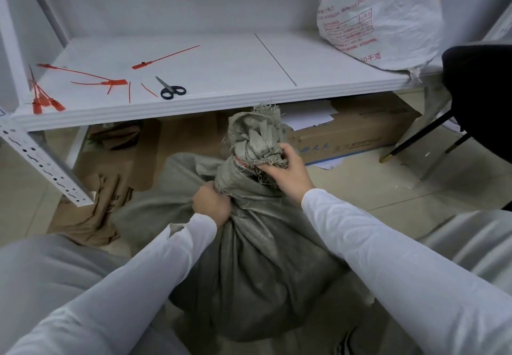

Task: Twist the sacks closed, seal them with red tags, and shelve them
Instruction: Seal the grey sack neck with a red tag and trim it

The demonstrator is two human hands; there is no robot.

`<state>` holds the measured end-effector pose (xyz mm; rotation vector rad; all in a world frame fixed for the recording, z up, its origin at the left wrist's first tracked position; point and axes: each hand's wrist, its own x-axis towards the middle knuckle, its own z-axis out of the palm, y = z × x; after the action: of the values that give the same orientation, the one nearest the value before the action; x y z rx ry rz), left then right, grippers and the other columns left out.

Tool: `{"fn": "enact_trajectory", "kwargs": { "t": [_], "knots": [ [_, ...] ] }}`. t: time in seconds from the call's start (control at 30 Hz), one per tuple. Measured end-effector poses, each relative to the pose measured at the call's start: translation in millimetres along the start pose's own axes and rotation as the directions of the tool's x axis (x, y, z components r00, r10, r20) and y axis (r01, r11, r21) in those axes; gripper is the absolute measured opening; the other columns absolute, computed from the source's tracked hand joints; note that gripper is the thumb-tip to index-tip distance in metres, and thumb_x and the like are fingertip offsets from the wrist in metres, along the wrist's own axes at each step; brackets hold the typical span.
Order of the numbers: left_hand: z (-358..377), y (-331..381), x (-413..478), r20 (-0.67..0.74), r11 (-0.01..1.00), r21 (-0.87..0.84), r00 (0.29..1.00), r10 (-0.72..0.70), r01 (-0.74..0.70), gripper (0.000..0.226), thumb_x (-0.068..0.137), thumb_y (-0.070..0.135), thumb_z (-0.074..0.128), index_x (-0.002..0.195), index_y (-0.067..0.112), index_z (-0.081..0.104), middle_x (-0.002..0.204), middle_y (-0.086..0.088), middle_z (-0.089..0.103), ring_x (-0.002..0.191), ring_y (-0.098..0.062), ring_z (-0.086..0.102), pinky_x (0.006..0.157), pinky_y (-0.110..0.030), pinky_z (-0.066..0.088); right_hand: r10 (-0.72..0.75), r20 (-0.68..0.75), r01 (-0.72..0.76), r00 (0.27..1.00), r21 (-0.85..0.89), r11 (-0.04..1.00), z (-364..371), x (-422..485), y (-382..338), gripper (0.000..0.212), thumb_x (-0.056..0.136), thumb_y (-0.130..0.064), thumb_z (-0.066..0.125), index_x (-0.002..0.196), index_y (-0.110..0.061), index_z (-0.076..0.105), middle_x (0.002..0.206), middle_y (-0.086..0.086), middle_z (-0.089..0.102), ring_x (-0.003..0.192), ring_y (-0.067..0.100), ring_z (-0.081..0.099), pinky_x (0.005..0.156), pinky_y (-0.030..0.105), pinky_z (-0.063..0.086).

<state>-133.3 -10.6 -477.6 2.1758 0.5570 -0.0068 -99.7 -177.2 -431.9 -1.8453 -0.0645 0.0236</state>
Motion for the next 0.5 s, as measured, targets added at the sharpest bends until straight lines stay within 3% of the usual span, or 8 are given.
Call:
{"fn": "enact_trajectory", "kwargs": {
  "t": [0.1,0.2,0.37,0.5],
  "knots": [
    [6.4,-3.2,-2.1,0.061,0.995,-0.071,0.996,-0.062,0.066,0.022,0.091,0.017,0.053,0.102,0.001,0.062,0.108,-0.021,0.064,0.102,-0.039,0.058,0.078,-0.033,0.041,0.057,0.092,-0.052,0.994,-0.049,0.997,-5.0,4.8,9.2,0.059,0.079,-0.023,0.079,0.128,-0.016,0.048,0.124,0.0,0.061,0.114,0.015,0.058,0.103,0.034,0.045],
    [10.8,-6.4,-6.3,0.097,0.994,-0.091,0.994,-0.045,0.053,0.024,0.091,0.025,0.054,0.1,0.005,0.064,0.106,-0.018,0.066,0.1,-0.037,0.059,0.079,-0.033,0.043,0.172,0.22,-0.15,0.96,-0.113,0.982,-11.3,2.4,18.7,0.094,0.064,-0.028,0.091,0.137,-0.022,0.033,0.129,-0.004,0.055,0.119,0.014,0.054,0.108,0.036,0.042],
    [14.8,-0.3,-17.0,0.107,0.994,-0.086,0.992,0.072,-0.063,0.02,0.089,0.019,0.052,0.099,0.01,0.066,0.105,-0.012,0.068,0.101,-0.034,0.061,0.083,-0.036,0.048,0.274,0.285,-0.218,0.919,-0.212,0.953,-12.4,-8.7,49.0,0.15,0.054,-0.02,0.095,0.15,-0.02,-0.02,0.154,0.0,0.029,0.142,0.017,0.03,0.117,0.033,0.026],
    [16.4,15.4,-32.3,0.11,0.985,-0.107,0.983,0.146,-0.134,0.025,0.091,0.015,0.051,0.112,0.012,0.064,0.115,-0.007,0.066,0.109,-0.027,0.059,0.083,-0.026,0.041,0.224,0.219,-0.191,0.95,-0.165,0.968,-20.1,-16.2,59.3,0.148,0.053,-0.016,0.095,0.15,-0.014,-0.016,0.151,0.001,0.034,0.139,0.015,0.034,0.113,0.022,0.024]
  ]
}}
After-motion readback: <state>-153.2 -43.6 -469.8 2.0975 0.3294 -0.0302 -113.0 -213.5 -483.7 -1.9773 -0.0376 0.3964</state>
